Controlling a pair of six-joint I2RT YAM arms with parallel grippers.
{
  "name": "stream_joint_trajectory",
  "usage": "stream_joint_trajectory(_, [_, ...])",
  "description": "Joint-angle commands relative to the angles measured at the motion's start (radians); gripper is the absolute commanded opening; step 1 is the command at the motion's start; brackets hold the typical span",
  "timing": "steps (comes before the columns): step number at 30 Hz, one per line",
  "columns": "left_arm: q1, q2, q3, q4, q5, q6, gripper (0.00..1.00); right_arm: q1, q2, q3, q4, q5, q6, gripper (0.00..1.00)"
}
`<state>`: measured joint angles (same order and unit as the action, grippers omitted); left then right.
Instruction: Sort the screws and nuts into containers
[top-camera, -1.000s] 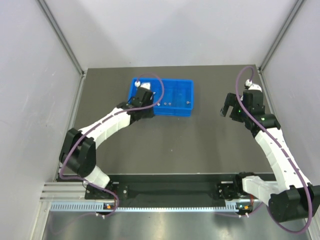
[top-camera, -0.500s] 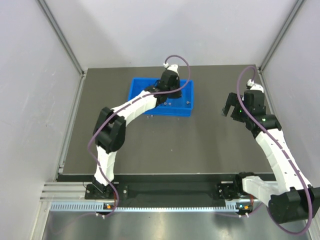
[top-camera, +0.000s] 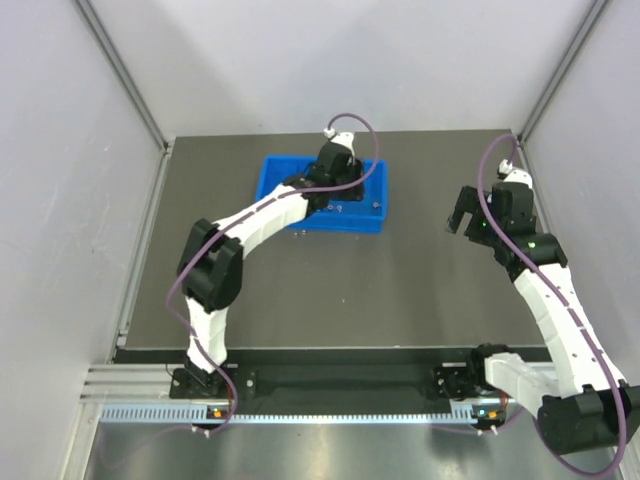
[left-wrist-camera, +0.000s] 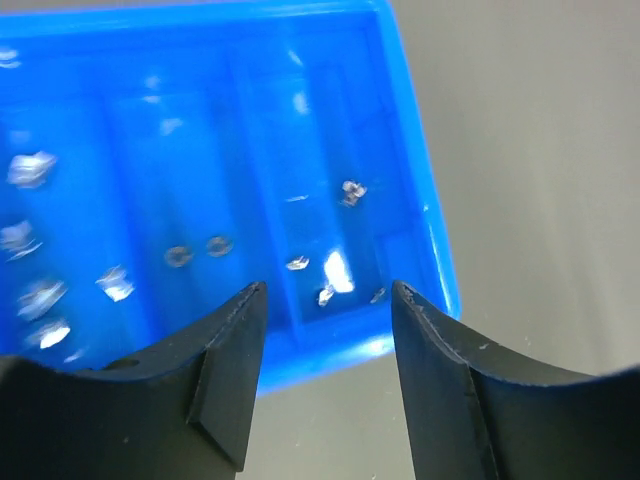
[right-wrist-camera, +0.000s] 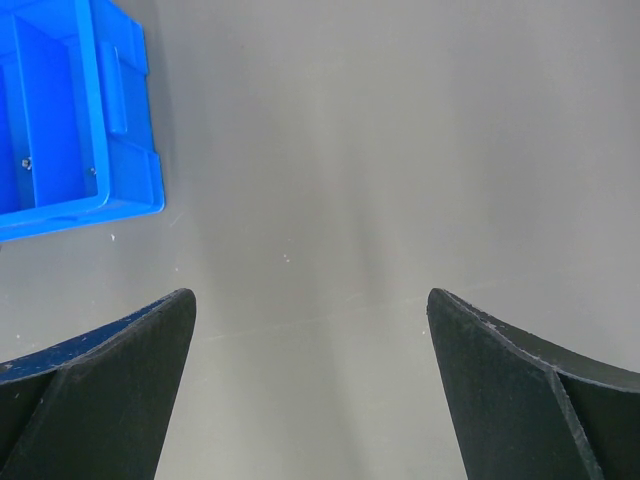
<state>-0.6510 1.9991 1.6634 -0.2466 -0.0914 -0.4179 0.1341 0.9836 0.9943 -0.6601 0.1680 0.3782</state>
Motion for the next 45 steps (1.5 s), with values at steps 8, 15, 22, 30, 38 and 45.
stream_joint_trajectory(8, [0.022, -0.573, -0.601, -0.079, -0.272, -0.034, 0.54, -0.018, -0.014, -0.034, 0.042, -0.005, 0.004, 1.00])
stream_joint_trajectory(15, [0.040, -0.507, -0.663, -0.036, -0.373, -0.096, 0.52, -0.016, -0.014, -0.048, 0.051, -0.039, 0.018, 1.00])
stream_joint_trajectory(22, [0.040, -0.335, -0.604, 0.047, -0.387, -0.078, 0.52, -0.019, -0.033, -0.045, 0.033, -0.006, 0.014, 1.00])
stream_joint_trajectory(30, [0.048, -0.218, -0.571, 0.076, -0.426, -0.107, 0.52, -0.018, -0.037, -0.042, 0.020, 0.019, 0.004, 1.00])
stream_joint_trajectory(38, [0.057, -0.178, -0.617, 0.182, -0.412, -0.127, 0.53, -0.019, -0.010, -0.037, 0.028, 0.016, 0.001, 1.00])
stream_joint_trajectory(45, [0.079, -0.125, -0.611, 0.202, -0.422, -0.159, 0.52, -0.019, -0.003, -0.028, 0.027, 0.022, -0.002, 1.00])
